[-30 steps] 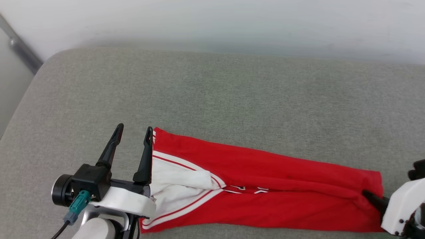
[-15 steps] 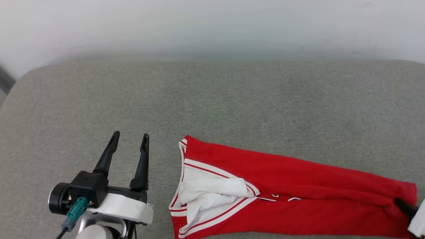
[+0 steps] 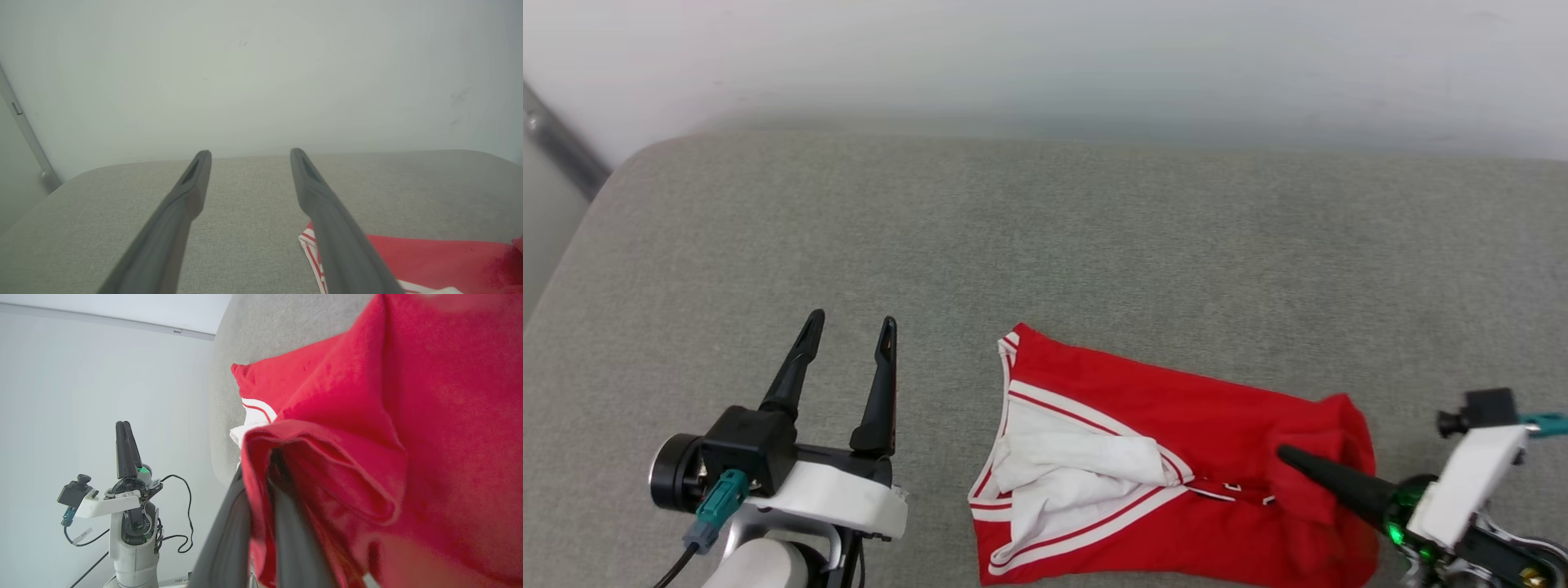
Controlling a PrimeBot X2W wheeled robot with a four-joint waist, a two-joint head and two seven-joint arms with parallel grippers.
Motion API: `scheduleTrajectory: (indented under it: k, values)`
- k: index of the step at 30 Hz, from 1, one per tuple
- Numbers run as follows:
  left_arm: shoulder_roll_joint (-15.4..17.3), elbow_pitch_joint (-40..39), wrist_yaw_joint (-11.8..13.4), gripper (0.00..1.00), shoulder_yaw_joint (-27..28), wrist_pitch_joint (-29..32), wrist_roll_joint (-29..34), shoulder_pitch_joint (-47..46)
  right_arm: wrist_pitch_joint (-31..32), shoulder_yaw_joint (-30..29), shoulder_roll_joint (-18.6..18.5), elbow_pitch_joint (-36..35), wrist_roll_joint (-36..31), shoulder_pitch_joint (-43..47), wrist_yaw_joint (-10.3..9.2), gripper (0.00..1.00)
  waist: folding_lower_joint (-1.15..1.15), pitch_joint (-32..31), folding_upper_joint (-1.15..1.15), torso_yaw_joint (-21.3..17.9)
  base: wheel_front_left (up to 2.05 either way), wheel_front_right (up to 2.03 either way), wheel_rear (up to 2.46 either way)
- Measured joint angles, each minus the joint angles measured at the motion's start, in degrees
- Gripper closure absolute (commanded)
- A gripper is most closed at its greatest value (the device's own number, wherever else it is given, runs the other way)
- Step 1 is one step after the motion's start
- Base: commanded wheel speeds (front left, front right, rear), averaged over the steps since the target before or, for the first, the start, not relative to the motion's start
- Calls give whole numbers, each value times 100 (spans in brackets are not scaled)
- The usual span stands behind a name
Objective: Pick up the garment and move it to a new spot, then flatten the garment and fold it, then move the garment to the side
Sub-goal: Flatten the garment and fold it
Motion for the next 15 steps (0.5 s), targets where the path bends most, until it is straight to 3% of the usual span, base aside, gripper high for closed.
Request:
scheduleTrajectory:
  k: [5,15]
  values:
    - [-74,86,-83,0,-68,2,-3,-163,-481,948,-1,205,453,-233,0,100,0,91,0,250,0,0,0]
    - [-244,277,-226,0,-96,-25,1,-393,-1456,2669,7,737,646,-980,0,100,0,360,0,680,0,0,0]
